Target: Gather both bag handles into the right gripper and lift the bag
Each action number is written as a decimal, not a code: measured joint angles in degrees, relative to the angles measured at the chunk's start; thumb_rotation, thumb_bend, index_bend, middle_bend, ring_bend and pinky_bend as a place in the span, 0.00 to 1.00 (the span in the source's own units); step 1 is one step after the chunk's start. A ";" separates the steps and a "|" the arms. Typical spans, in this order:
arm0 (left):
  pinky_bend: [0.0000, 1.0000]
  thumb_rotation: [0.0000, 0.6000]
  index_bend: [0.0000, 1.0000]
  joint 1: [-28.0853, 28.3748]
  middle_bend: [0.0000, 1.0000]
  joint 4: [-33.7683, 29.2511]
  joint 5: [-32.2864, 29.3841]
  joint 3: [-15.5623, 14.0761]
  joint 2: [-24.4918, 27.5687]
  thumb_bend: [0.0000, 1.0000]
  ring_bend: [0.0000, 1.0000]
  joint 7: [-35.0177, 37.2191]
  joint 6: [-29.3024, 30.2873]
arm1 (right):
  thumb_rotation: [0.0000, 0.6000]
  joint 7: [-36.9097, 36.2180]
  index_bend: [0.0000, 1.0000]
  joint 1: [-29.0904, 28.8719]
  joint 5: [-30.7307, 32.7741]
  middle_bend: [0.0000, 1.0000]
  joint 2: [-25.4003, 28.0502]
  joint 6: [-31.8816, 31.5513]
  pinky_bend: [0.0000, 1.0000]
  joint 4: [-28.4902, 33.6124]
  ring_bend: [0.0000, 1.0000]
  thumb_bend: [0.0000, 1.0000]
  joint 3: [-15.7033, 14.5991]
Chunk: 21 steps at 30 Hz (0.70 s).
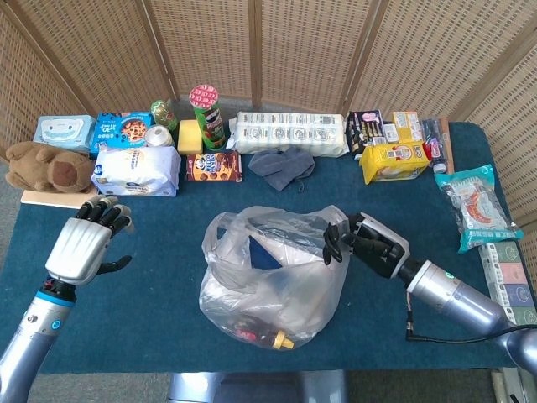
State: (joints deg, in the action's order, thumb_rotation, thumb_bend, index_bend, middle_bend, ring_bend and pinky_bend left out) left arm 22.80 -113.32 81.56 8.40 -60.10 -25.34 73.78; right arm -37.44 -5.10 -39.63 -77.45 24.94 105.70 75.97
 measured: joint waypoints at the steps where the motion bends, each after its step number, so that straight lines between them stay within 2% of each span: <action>1: 0.17 0.78 0.44 0.23 0.32 0.02 0.02 0.10 -0.02 0.11 0.19 -0.07 -0.19 | 0.67 2.17 0.58 -0.05 0.53 0.63 -0.18 0.27 0.44 -0.41 0.60 0.16 -0.11; 10: 0.17 0.79 0.44 1.06 0.32 0.47 -0.44 0.49 -0.38 0.11 0.19 -0.02 -0.50 | 0.66 13.05 0.54 -1.00 3.41 0.53 -0.87 -0.40 0.30 -2.20 0.44 0.16 -2.28; 17: 0.17 0.78 0.44 0.68 0.32 0.68 -1.07 0.16 -0.12 0.11 0.19 1.36 -0.29 | 0.66 13.31 0.51 -0.67 7.19 0.49 -1.42 -4.93 0.26 -0.54 0.39 0.16 -3.62; 21: 0.17 0.79 0.44 0.67 0.32 1.09 -1.31 0.00 0.07 0.11 0.19 2.27 -0.46 | 0.67 12.63 0.48 -0.16 8.50 0.44 -2.07 -11.21 0.18 1.93 0.31 0.16 -4.49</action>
State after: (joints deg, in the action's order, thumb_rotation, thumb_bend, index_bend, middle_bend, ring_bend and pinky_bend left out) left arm 23.47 -112.24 80.25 8.40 -60.03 -23.07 73.32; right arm -24.82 -5.26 -31.14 -79.53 13.73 107.64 71.48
